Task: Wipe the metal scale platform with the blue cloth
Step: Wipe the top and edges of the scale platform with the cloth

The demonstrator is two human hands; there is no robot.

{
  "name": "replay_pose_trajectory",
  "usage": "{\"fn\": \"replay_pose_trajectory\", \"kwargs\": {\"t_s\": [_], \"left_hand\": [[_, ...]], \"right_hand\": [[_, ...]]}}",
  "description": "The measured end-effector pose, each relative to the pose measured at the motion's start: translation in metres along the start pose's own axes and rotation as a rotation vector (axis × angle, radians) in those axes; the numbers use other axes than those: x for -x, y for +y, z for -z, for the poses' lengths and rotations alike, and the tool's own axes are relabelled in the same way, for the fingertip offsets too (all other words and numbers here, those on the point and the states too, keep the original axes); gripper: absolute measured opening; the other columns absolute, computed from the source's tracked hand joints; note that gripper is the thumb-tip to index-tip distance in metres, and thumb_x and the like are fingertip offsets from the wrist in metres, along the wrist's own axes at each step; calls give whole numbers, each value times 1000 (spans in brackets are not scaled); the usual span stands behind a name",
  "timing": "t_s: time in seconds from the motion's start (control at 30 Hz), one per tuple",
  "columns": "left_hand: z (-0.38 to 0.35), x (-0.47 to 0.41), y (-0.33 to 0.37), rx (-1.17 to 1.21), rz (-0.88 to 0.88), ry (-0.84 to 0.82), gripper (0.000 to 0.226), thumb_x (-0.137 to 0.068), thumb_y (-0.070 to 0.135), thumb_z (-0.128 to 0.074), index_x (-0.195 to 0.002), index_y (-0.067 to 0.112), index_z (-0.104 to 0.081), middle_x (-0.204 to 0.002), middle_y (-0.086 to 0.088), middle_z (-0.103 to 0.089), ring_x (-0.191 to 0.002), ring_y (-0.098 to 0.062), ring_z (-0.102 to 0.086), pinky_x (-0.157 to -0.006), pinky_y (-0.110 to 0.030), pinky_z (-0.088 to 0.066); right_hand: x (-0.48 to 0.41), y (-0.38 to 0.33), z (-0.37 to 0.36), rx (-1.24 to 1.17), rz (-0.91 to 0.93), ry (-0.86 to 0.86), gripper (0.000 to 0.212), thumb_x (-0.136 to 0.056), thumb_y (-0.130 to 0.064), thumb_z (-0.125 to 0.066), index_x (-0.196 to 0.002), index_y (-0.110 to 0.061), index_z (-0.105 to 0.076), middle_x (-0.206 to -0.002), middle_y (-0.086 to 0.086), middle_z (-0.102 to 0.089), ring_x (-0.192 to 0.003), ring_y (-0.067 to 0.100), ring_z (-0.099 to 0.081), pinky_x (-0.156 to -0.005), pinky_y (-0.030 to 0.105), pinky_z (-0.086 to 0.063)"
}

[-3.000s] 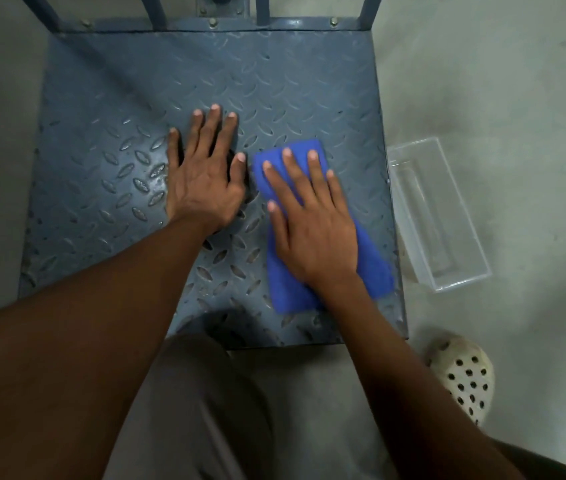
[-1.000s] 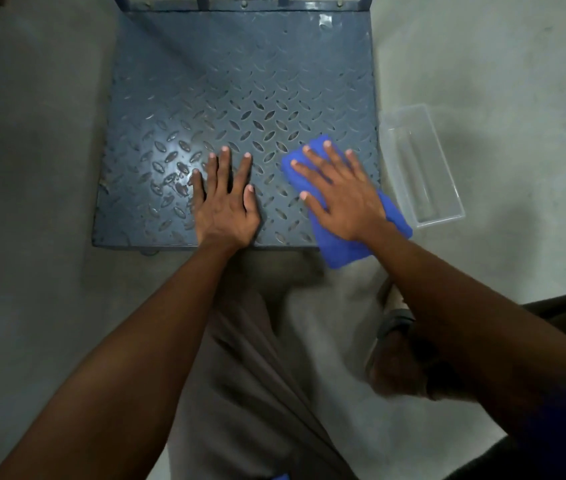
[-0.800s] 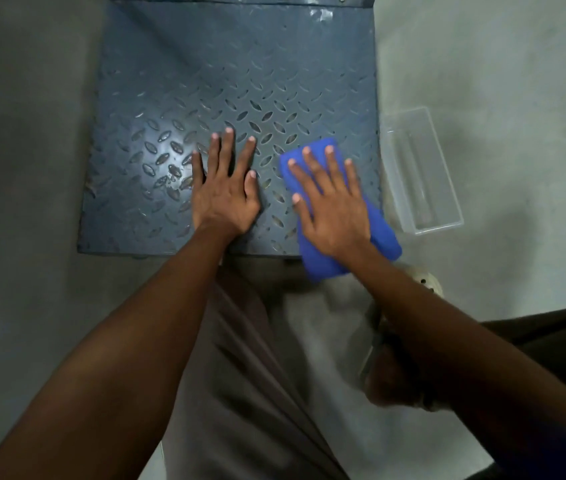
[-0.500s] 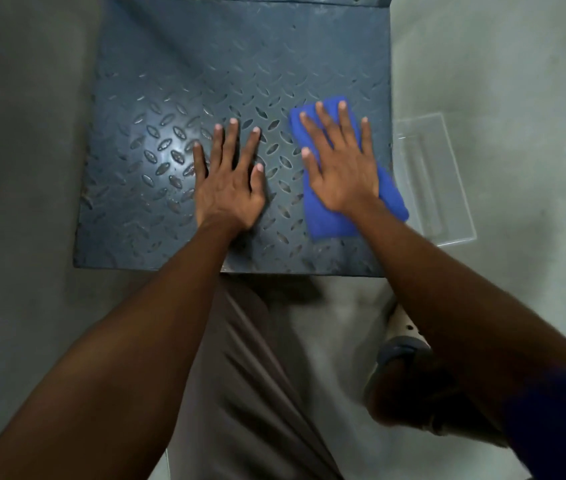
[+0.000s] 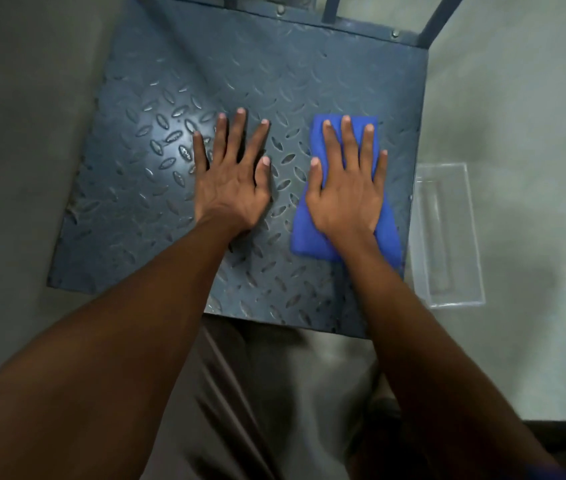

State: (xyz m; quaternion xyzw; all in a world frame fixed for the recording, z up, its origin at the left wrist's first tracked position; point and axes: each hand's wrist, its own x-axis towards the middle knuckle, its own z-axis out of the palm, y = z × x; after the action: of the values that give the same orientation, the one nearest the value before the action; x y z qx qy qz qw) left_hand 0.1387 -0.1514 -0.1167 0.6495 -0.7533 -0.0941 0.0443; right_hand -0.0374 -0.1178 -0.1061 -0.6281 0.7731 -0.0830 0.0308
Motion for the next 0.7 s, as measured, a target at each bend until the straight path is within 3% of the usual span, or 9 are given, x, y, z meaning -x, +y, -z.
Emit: {"fn": "replay_pose_trajectory", "kwargs": {"t_s": [0.2, 0.33, 0.37, 0.5, 0.63, 0.7], "left_hand": [[-3, -10, -3, -12, -1, 10, 62, -111, 46, -15, -172, 37, -5, -182, 0, 4, -167, -25, 8, -132, -62, 5], [-3, -11, -3, -13, -9, 22, 62, -112, 46, -17, -172, 34, -8, -182, -2, 1, -168, -26, 6, -132, -63, 3], [-3, -11, -3, -16, -9, 22, 62, -112, 46, -16, -172, 34, -7, -182, -1, 2, -168, -25, 6, -132, -63, 4], [-3, -12, -3, -13, -9, 18, 62, -112, 47, -16, -172, 35, -5, -182, -1, 3, -168, -25, 7, -132, -63, 2], [-5, -12, -4, -11, -7, 31, 62, -112, 47, -17, -172, 34, -8, -182, -1, 2, -168, -25, 6, -132, -63, 0], [-4, -14, -4, -10, -7, 31, 62, -112, 47, -17, -172, 35, -7, -182, -1, 3, -168, -25, 7, -132, -63, 1]], "right_hand": [[-113, -19, -8, -1, 20, -20, 64, -110, -51, -17, -171, -31, -12, -180, -4, -7, -166, 31, -1, -133, 59, -7], [-135, -16, -9, -14, 652, -107, 59, -112, -50, -22, -169, -34, -23, -177, -7, -20, -166, 25, -10, -134, 52, -12], [-148, -9, -8, -26, 718, -98, 58, -113, -51, -24, -168, -35, -25, -176, -9, -22, -166, 23, -11, -134, 53, -11], [-177, -7, 0, 4, 497, -52, 59, -111, -50, -25, -168, -35, -25, -176, -9, -25, -165, 23, -16, -133, 58, -11], [-173, -5, -5, -19, 997, -119, 55, -115, -48, -27, -168, -31, -25, -176, -4, -24, -165, 22, -14, -133, 44, -6], [-186, -6, 0, -62, 854, -91, 56, -115, -46, -28, -168, -27, -28, -175, -1, -27, -165, 26, -17, -135, 49, -11]]}}
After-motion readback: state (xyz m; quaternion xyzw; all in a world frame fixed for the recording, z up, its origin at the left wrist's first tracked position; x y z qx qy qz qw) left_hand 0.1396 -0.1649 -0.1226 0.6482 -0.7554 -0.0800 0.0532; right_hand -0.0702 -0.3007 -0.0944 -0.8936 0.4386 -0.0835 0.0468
